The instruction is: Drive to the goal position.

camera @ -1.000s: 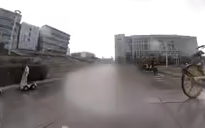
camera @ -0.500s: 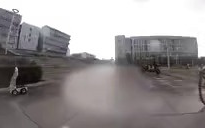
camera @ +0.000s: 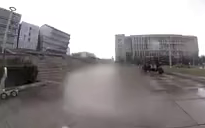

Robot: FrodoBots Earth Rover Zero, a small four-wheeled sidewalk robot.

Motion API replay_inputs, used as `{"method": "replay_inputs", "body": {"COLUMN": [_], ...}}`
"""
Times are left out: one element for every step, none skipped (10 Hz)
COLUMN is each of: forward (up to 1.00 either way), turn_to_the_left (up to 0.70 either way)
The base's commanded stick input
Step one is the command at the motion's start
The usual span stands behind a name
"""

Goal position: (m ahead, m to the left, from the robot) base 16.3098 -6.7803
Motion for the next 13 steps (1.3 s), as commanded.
{"method": "replay_inputs", "body": {"forward": [0.70, 0.70, 0.70, 0.70, 0.70, 0.70, 0.70, 0.70, 0.70, 0.70, 0.70, 0.70, 0.70], "turn_to_the_left": [0.00, 0.00, 0.00, 0.00, 0.00, 0.00, 0.00, 0.00, 0.00, 0.00, 0.00, 0.00, 0.00]}}
